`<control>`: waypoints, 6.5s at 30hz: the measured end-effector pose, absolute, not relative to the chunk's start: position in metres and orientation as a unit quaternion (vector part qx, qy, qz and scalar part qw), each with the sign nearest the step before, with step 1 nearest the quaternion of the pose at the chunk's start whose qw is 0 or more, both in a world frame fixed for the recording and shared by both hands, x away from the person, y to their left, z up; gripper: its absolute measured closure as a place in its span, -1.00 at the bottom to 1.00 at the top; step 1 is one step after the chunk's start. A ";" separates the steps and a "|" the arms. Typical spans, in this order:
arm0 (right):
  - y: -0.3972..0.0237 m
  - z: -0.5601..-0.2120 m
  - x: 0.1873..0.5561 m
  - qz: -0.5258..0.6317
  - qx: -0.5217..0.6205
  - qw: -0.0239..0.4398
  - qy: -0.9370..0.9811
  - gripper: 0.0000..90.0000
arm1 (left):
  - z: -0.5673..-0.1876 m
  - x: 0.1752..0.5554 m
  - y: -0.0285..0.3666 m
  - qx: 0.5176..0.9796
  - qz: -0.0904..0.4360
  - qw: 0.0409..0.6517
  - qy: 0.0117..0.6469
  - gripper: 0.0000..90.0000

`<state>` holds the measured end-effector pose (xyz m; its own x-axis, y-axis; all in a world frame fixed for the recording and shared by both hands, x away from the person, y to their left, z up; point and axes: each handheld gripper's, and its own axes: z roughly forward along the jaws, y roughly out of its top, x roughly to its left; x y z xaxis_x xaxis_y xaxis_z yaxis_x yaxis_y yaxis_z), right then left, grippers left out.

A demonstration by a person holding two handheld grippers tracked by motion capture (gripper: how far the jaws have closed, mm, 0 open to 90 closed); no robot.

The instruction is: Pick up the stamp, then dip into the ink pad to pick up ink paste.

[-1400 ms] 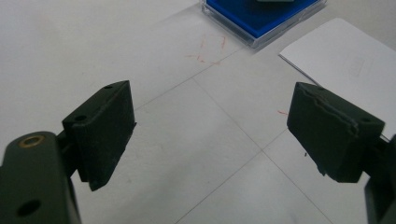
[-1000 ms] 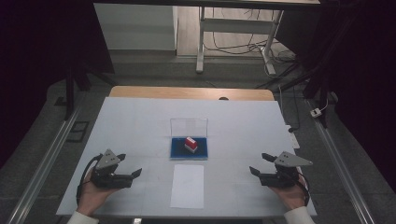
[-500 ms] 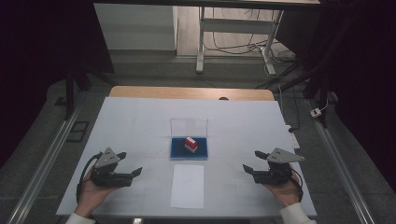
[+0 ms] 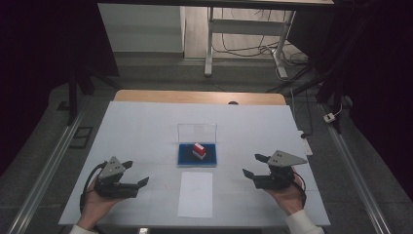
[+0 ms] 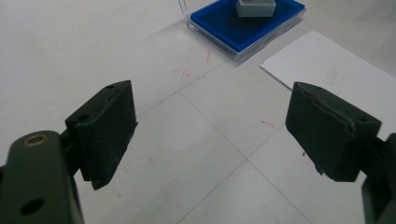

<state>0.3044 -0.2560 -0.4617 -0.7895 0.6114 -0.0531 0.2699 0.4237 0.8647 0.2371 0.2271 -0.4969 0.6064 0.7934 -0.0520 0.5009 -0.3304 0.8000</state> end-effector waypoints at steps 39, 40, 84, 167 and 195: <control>-0.172 -0.452 0.338 0.463 0.232 0.154 0.842 -0.34 | -0.502 0.247 0.217 0.809 0.171 0.392 0.402 -0.61; -0.168 -0.452 0.341 0.461 0.231 0.151 0.844 -0.34 | -0.502 0.248 0.217 0.810 0.170 0.391 0.401 -0.61; -0.105 -0.490 0.383 0.417 0.248 0.129 0.865 0.06 | -0.504 0.242 0.221 0.806 0.179 0.388 0.410 -0.59; -0.111 -0.468 0.388 0.449 0.228 0.133 0.854 0.56 | -0.507 0.246 0.229 0.802 0.178 0.388 0.418 -0.55; -0.097 -0.487 0.401 0.400 0.241 0.118 0.876 0.57 | -0.508 0.246 0.227 0.807 0.174 0.386 0.412 -0.55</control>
